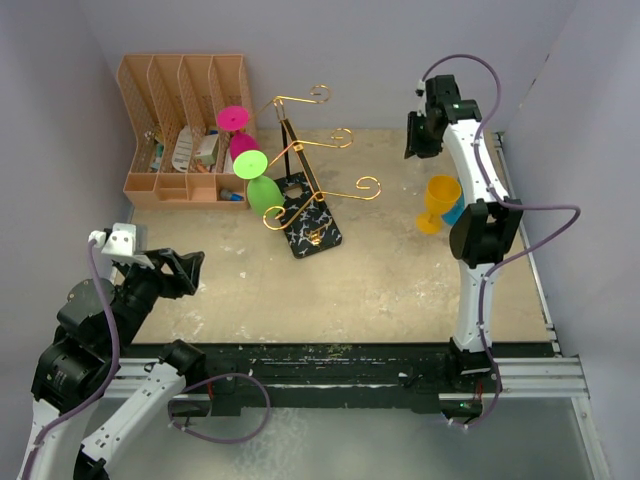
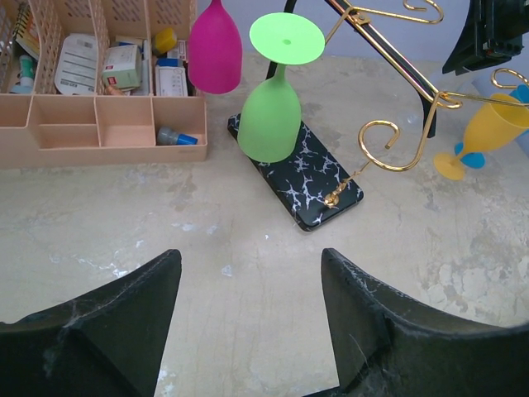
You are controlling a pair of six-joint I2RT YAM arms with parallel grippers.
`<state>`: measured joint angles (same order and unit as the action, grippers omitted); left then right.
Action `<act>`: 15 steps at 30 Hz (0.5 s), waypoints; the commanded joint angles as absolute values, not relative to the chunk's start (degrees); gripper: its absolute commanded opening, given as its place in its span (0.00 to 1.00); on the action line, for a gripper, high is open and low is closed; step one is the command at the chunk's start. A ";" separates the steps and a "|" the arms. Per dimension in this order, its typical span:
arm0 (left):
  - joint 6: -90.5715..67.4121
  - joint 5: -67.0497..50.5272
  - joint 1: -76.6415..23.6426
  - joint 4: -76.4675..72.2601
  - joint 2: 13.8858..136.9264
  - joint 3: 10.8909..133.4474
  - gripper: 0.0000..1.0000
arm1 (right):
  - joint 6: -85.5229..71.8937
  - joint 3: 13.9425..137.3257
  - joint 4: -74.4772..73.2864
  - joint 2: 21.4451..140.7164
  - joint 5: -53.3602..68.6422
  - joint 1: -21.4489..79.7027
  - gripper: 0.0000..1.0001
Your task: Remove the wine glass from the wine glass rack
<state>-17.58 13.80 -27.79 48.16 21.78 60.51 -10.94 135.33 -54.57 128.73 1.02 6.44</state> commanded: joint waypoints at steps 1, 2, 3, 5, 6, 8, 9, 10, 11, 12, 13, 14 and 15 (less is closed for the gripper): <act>-18.77 14.37 -27.77 46.65 22.93 60.95 0.72 | -10.99 137.78 -54.71 122.55 0.12 6.94 0.41; -18.85 14.33 -27.77 46.55 23.09 60.99 0.73 | -11.12 137.42 -54.60 121.38 -0.03 6.94 0.42; -18.96 14.21 -27.77 46.37 23.23 61.15 0.73 | -11.21 136.96 -54.38 120.10 -0.22 7.01 0.44; -19.24 13.95 -27.77 46.03 23.69 61.49 0.73 | -11.47 136.14 -54.24 117.42 -0.98 7.03 0.44; -19.47 13.85 -27.77 45.93 23.98 61.67 0.73 | -11.51 135.76 -54.14 116.21 -1.45 7.09 0.45; -19.92 13.63 -27.77 45.84 24.82 62.15 0.73 | -11.47 134.67 -53.84 113.45 -2.29 7.16 0.45; -20.31 13.50 -27.78 45.95 25.20 62.46 0.73 | -11.46 134.06 -53.53 111.95 -2.86 7.27 0.45; -20.67 13.39 -27.73 45.99 25.61 62.76 0.73 | -11.46 133.13 -53.26 110.45 -3.58 7.43 0.45; -21.11 13.36 -27.77 46.02 25.89 62.83 0.73 | -11.47 132.32 -52.95 108.96 -4.02 7.59 0.45; -21.64 13.55 -27.77 46.08 26.21 62.87 0.73 | -11.51 131.49 -52.62 106.85 -4.30 7.76 0.45; -22.31 13.92 -27.77 46.06 26.47 62.79 0.73 | -11.58 130.44 -52.27 105.12 -4.57 8.07 0.45; -23.53 14.56 -27.77 46.06 26.82 62.77 0.74 | -11.64 129.13 -51.78 103.20 -4.60 8.39 0.45; -24.28 15.04 -27.77 45.93 27.28 62.77 0.74 | -11.77 127.54 -51.07 101.03 -4.07 8.95 0.44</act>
